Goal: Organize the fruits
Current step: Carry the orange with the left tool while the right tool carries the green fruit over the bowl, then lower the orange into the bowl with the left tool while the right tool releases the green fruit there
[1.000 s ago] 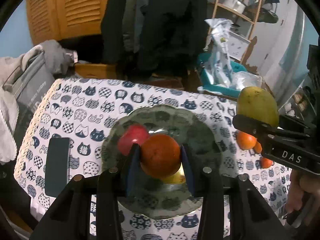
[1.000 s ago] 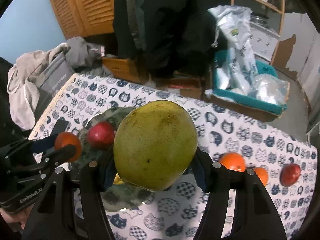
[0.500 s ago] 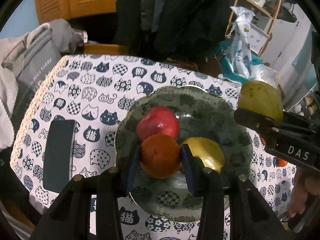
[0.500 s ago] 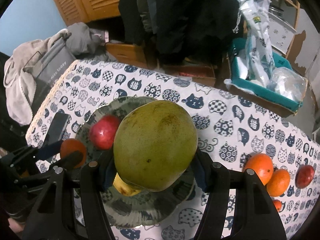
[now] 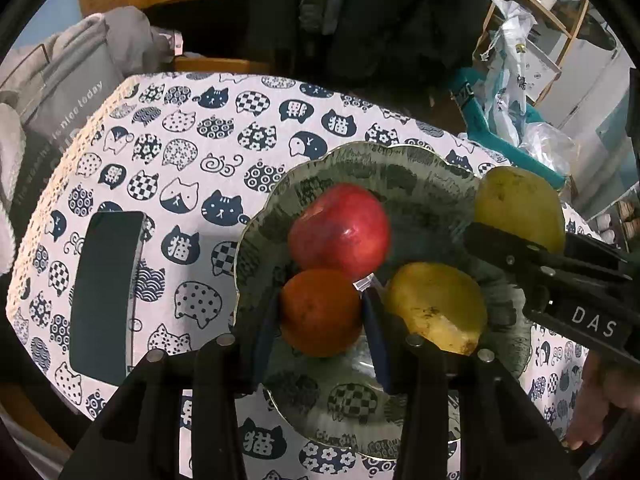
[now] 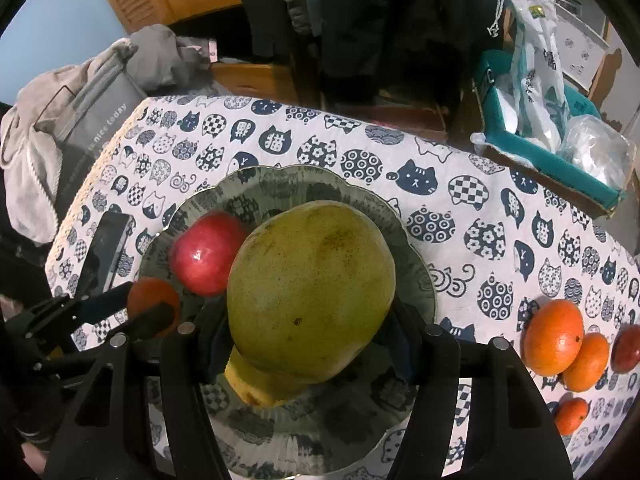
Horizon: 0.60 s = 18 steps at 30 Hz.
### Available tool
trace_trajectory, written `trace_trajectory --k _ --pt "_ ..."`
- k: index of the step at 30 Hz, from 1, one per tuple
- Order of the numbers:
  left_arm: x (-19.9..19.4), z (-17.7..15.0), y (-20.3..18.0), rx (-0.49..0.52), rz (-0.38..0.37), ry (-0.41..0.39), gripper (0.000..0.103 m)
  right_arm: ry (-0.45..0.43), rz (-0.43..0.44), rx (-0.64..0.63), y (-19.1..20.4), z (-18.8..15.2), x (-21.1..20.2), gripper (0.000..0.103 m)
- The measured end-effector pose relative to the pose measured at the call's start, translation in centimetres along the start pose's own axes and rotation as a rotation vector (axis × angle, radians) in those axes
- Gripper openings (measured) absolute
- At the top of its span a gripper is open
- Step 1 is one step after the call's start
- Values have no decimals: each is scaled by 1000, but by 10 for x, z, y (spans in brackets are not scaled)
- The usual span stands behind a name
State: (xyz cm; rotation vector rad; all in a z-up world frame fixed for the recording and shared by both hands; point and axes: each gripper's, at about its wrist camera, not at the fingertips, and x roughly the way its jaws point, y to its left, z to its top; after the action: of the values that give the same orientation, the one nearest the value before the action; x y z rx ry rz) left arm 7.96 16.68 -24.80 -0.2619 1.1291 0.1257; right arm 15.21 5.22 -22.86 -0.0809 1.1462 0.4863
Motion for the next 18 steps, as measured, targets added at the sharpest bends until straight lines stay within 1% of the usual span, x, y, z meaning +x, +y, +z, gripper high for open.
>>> trace_trajectory --k 9,12,14,18 --pt "15 -1 2 -18 -3 56 43 13 6 11 -1 3 8 64" --pt "16 -1 4 -30 -15 59 50 18 11 15 -2 4 11 64" --pt "14 -1 5 -35 -15 51 59 20 13 15 -2 5 13 64" --pt "8 1 7 -43 -14 35 61 27 11 13 -1 8 19 64"
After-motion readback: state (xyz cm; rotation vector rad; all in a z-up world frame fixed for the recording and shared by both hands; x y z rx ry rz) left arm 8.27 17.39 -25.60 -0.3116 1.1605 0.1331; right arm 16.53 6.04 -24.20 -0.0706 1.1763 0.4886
